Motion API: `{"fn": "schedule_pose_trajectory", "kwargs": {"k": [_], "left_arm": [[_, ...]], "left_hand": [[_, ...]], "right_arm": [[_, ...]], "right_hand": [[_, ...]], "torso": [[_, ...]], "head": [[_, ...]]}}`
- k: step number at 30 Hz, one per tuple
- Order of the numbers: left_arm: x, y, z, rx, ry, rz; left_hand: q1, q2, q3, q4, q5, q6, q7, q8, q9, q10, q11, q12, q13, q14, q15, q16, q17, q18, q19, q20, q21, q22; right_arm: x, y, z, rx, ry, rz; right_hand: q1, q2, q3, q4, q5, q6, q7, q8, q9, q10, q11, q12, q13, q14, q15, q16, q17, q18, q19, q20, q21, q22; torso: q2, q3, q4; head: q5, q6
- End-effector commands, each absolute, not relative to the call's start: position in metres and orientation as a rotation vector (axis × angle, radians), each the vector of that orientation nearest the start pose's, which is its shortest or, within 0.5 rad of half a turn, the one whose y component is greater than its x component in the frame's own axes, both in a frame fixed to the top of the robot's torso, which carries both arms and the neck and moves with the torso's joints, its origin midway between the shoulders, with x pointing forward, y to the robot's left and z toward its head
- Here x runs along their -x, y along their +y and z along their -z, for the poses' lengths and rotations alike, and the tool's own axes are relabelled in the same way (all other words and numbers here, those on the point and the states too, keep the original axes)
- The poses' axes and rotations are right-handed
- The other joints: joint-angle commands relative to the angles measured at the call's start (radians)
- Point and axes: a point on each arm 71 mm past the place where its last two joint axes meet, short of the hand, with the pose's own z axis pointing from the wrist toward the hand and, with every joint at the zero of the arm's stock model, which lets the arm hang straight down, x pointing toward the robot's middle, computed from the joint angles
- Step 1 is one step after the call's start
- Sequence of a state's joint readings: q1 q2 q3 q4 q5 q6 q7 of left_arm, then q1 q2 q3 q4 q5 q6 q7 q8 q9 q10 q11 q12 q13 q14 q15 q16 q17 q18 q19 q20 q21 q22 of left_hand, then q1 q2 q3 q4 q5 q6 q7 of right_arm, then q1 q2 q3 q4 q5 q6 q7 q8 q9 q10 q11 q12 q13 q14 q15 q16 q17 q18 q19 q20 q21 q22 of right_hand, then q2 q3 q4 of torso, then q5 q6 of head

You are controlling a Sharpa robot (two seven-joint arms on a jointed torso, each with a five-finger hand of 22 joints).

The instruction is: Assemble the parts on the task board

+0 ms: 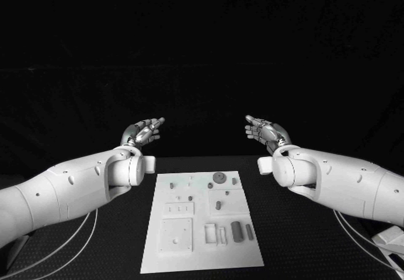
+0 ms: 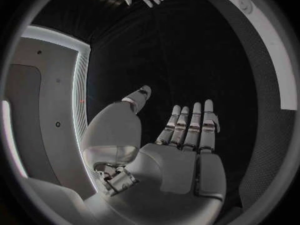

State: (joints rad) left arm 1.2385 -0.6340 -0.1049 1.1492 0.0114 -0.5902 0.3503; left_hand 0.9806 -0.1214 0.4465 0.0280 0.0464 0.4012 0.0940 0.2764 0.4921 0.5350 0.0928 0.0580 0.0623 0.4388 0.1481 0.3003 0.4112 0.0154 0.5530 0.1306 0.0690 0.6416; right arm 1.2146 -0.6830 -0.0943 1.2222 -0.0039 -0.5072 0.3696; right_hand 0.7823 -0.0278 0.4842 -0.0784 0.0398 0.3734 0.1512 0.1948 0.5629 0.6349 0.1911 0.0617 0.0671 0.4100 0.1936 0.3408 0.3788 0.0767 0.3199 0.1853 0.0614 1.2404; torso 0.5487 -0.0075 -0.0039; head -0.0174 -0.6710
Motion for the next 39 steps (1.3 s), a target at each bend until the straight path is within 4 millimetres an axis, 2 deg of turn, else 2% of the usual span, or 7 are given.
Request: {"fn": "schedule_pose_trajectory", "kwargs": {"k": [1,13,15,19,26,32,39], "left_arm": [[-0.572,0.238,0.198,1.237,1.392,1.132],[-0.596,0.253,0.179,1.232,1.427,1.102],[-0.591,0.255,0.181,1.214,1.433,1.126],[-0.589,0.257,0.181,1.195,1.427,1.126],[-0.583,0.257,0.18,1.125,1.461,1.133],[-0.576,0.25,0.18,1.073,1.499,1.149],[-0.558,0.24,0.178,1.061,1.527,1.211]], "left_hand": [[0.013,-0.002,0.007,0.001,0.004,0.007,0.001,0.005,0.007,0.009,0.002,0.003,0.001,0.008,0.0,0.005,0.006,-0.015,0.008,0.001,0.004,0.009],[0.03,0.011,-0.001,0.006,0.004,0.022,0.022,0.017,0.013,0.079,0.015,0.018,0.012,0.025,0.005,0.018,0.013,-0.015,0.017,-0.003,0.009,0.014],[0.042,0.021,-0.004,0.001,0.004,0.051,0.042,0.033,0.02,0.12,0.03,0.035,0.019,0.052,0.014,0.033,0.021,-0.014,0.033,-0.008,0.017,0.018],[0.09,0.035,0.0,-0.033,0.005,0.134,0.073,0.071,0.031,0.22,0.054,0.079,0.038,0.166,0.025,0.092,0.045,0.008,0.126,-0.038,0.06,0.035],[0.175,0.071,0.029,-0.144,0.025,0.326,0.083,0.123,0.029,0.458,0.056,0.177,0.08,0.384,-0.019,0.179,0.099,0.034,0.301,-0.092,0.131,0.061],[0.255,0.098,0.117,-0.271,0.008,0.406,0.07,0.11,0.009,0.561,0.03,0.189,0.1,0.491,-0.056,0.204,0.154,0.03,0.388,-0.129,0.163,0.08],[0.231,0.075,0.123,-0.298,0.008,0.419,0.068,0.097,0.002,0.574,0.028,0.173,0.103,0.499,-0.057,0.192,0.177,0.021,0.395,-0.138,0.162,0.087]], "right_arm": [[-0.553,-0.232,0.206,-1.154,1.509,-1.29],[-0.575,-0.246,0.192,-1.119,1.602,-1.285],[-0.588,-0.246,0.189,-0.716,1.649,-1.039],[-0.59,-0.241,0.194,-0.56,1.665,-0.935],[-0.59,-0.227,0.2,-0.29,1.699,-0.8],[-0.586,-0.219,0.207,-0.114,1.75,-0.73],[-0.582,-0.209,0.214,0.051,1.764,-0.659]], "right_hand": [[0.048,0.001,0.02,-0.02,0.007,0.029,0.06,0.019,0.033,0.032,0.004,0.009,0.004,0.02,0.006,0.017,0.017,0.013,0.02,0.005,0.009,0.049],[0.188,-0.007,0.046,-0.171,0.008,0.106,0.073,0.069,0.05,0.126,0.015,0.046,0.019,0.128,0.041,0.075,0.043,0.034,0.125,0.021,0.042,0.066],[0.211,-0.013,0.053,-0.196,0.008,0.147,0.075,0.089,0.055,0.174,0.015,0.068,0.028,0.188,0.046,0.104,0.055,0.053,0.176,0.014,0.061,0.07],[0.253,-0.027,0.063,-0.214,0.009,0.23,0.066,0.125,0.06,0.278,0.0,0.114,0.049,0.284,0.013,0.147,0.074,0.082,0.264,0.006,0.09,0.071],[0.321,-0.046,0.071,-0.216,0.008,0.391,0.035,0.198,0.084,0.449,-0.056,0.191,0.09,0.493,-0.079,0.251,0.127,0.145,0.464,-0.015,0.169,0.081],[0.362,-0.047,0.06,-0.215,0.007,0.457,0.015,0.191,0.07,0.507,-0.079,0.186,0.101,0.649,-0.161,0.321,0.178,0.185,0.645,-0.04,0.234,0.082],[0.379,-0.056,0.035,-0.215,0.008,0.49,0.009,0.165,0.042,0.53,-0.097,0.158,0.098,0.812,-0.209,0.423,0.244,0.185,0.818,-0.112,0.326,0.094]], "torso": [[0.0,-0.0002,-0.0001],[0.0,-0.0002,-0.0001],[-0.001,0.0005,-0.0012],[-0.001,-0.0001,-0.0011],[0.005,0.0007,0.0008],[0.019,0.0027,0.0122],[0.049,-0.0032,0.0274]], "head": [[0.0,0.0],[0.0,0.0],[0.015,0.0],[0.018,0.005],[0.021,0.019],[0.017,0.021],[0.003,0.029]]}}
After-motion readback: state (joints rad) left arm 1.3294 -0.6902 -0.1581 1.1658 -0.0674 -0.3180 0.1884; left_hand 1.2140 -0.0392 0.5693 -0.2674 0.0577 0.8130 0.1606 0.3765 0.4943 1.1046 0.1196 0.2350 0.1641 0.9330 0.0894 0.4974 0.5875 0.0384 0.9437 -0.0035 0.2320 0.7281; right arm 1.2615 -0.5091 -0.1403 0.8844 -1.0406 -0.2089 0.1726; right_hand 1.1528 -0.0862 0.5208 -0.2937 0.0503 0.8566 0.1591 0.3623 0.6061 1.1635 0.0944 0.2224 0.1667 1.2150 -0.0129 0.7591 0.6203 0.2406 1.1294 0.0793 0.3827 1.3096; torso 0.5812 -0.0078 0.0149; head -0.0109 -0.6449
